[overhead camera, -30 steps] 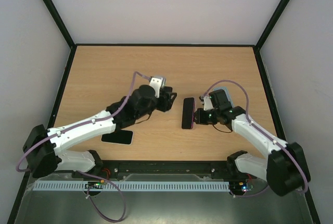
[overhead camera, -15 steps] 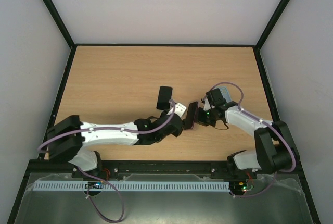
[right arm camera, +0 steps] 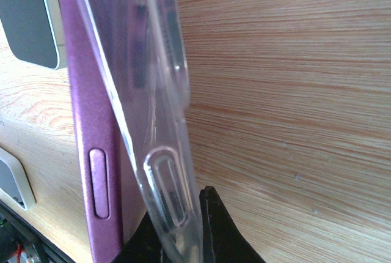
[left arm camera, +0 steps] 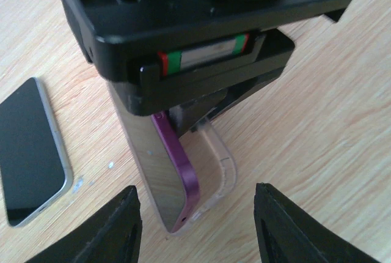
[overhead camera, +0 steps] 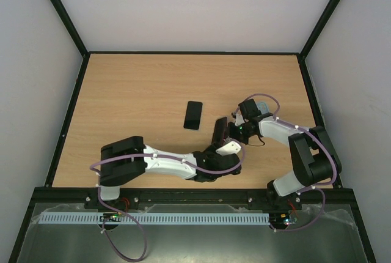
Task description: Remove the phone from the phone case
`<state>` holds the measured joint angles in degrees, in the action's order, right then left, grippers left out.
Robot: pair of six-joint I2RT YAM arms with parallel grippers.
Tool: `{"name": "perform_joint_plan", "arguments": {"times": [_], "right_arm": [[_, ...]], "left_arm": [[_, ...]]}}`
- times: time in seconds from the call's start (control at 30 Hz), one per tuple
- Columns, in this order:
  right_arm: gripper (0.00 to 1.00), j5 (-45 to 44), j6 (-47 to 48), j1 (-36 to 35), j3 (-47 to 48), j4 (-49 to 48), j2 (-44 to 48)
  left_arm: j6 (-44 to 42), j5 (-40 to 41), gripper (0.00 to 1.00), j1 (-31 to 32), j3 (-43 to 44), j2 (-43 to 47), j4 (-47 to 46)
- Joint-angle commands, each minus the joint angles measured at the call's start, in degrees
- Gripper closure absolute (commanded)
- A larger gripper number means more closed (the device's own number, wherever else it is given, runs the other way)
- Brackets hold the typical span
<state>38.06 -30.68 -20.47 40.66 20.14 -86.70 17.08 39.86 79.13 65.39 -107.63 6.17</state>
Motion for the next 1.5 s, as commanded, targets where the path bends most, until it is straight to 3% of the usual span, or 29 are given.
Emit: {"name": "perform_joint_plan", "arguments": {"times": [0.0,0.57,0.9,1.13,1.2,1.33,1.47], "right_arm": [[0.98,-3.6,1.0,0.1,-1.3,0.1,-0.4],[0.98,0.5,2.0,0.2,-2.8,-1.1,1.8],[0.98,2.3,2.1,0.2,-3.8,-1.8,3.9],[0.98,2.7,2.1,0.2,-4.2,-2.1,4.5],[0.98,2.9,2.0,0.2,-4.1,-2.3,4.5],[0.98,3.6,1.9,0.2,-4.2,-2.5,4.5],[0.98,3.7,2.1,0.2,-4.4,-2.6,4.9]], "left_arm": [[0.7,8.6,0.52,0.3,1.8,-1.7,4.5],[-2.5,11.6,0.51,-1.9,1.1,-3.8,2.1],[-4.5,12.8,0.7,-3.8,1.0,-4.8,-2.7],[-4.1,13.6,0.88,-4.3,0.4,-4.9,-3.2],[-3.8,13.4,0.89,-4.5,-0.2,-4.6,-3.6],[-2.7,12.7,0.74,-5.4,-0.9,-4.8,-4.1],[-2.7,11.9,0.74,-6.4,-1.2,-5.3,-4.4]]}}
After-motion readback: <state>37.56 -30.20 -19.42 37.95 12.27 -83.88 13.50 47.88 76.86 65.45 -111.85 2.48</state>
